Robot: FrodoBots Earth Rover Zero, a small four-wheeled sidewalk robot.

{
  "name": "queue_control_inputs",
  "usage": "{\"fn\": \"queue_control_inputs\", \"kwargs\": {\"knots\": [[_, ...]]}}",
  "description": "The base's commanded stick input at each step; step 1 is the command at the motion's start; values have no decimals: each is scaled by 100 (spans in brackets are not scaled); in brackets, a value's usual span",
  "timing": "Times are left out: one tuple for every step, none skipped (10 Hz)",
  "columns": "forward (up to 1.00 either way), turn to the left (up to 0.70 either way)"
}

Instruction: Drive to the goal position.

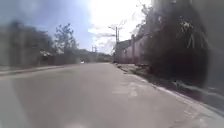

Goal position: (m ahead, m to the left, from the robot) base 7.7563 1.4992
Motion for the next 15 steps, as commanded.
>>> {"fn": "queue_control_inputs", "kwargs": {"knots": [[100,0],[100,0],[100,0],[100,0],[100,0],[100,0],[100,0],[100,0],[100,0],[100,0],[100,0],[100,0],[100,0],[100,0],[100,0]]}}
